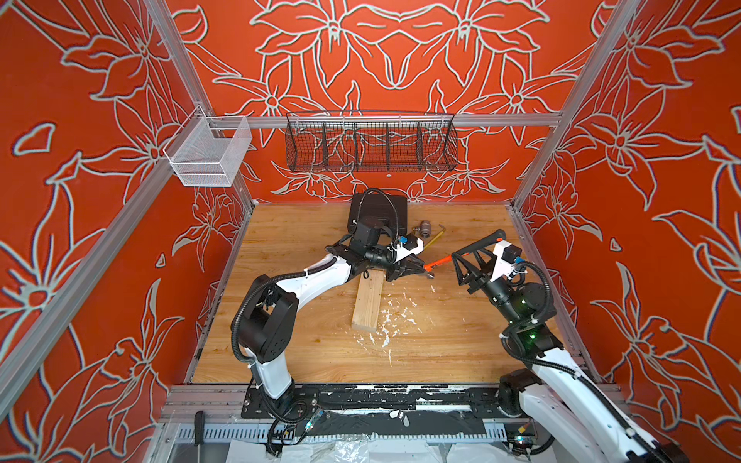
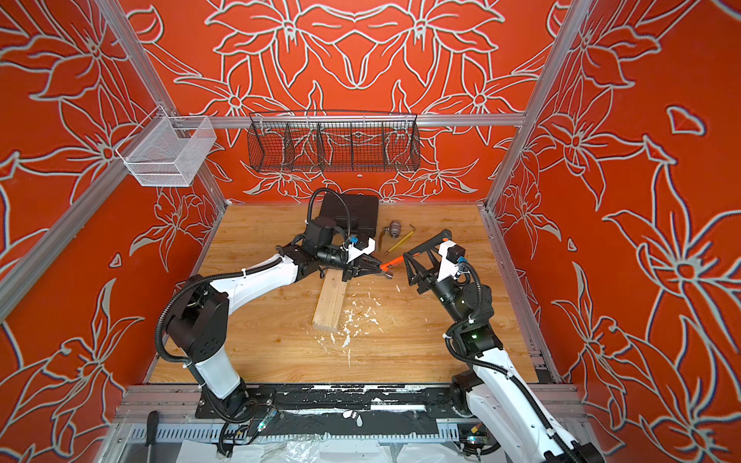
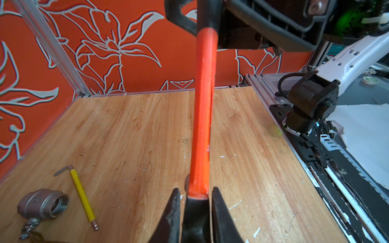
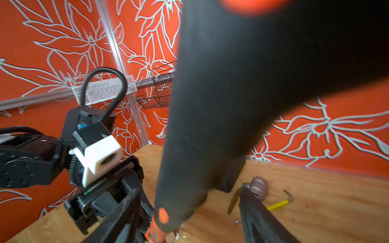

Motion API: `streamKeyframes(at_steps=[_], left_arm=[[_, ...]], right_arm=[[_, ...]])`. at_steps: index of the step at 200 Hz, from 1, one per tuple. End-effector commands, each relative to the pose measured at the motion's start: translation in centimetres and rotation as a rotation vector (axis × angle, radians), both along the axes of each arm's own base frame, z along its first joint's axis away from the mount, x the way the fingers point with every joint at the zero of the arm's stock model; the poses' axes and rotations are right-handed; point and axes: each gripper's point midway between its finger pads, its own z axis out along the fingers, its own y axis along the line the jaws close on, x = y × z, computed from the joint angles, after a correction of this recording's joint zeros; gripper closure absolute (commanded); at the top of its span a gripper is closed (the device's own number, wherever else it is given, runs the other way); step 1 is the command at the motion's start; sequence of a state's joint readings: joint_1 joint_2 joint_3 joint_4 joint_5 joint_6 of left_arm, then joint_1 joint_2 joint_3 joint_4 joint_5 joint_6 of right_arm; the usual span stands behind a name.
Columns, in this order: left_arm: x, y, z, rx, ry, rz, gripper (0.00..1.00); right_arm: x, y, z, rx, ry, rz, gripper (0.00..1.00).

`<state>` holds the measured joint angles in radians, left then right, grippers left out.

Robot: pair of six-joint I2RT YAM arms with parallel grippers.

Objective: Use a claw hammer to pull out a nail
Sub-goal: Pick up the hammer at the center of the board.

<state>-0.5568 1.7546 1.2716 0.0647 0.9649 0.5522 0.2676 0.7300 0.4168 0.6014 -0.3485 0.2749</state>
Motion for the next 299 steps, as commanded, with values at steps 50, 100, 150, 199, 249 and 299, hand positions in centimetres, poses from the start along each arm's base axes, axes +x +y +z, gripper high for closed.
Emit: streamKeyframes(at_steps=[50,100,150,199,249,299], left_arm=[[-3.1,-0.1,4.9,-0.085,-0.054,-0.140,1.00],[-3.6,0.1,5.4,-0.093,-0.002,-0.180,1.00],[-3.5,0.4,5.6,-0.101,0.030,-0.189,1.00],[-2.4,0.8,4.6,-0.081,0.033,-0.138,0.74],[-1.0,1.3,4.3,-0.063,-0.018,-0.059,0.48],[-0.2,1.3,2.4,-0.024,-0.016,-0.030,0.48]], right_arm=[[-1.8,2.7,6.0,0.039,-0.138,0.206,0.51],[-2.4,3.8,7.7,0.031,-0.144,0.293,0.74],[-2.6,4.6,8.0,0.020,-0.112,0.350,0.98],[-2.5,4.8,8.6,0.012,-0.096,0.359,1.00],[-2.0,5.3,9.0,0.007,-0.065,0.381,1.00],[0.1,6.5,5.9,-0.031,0.027,0.370,1.00]])
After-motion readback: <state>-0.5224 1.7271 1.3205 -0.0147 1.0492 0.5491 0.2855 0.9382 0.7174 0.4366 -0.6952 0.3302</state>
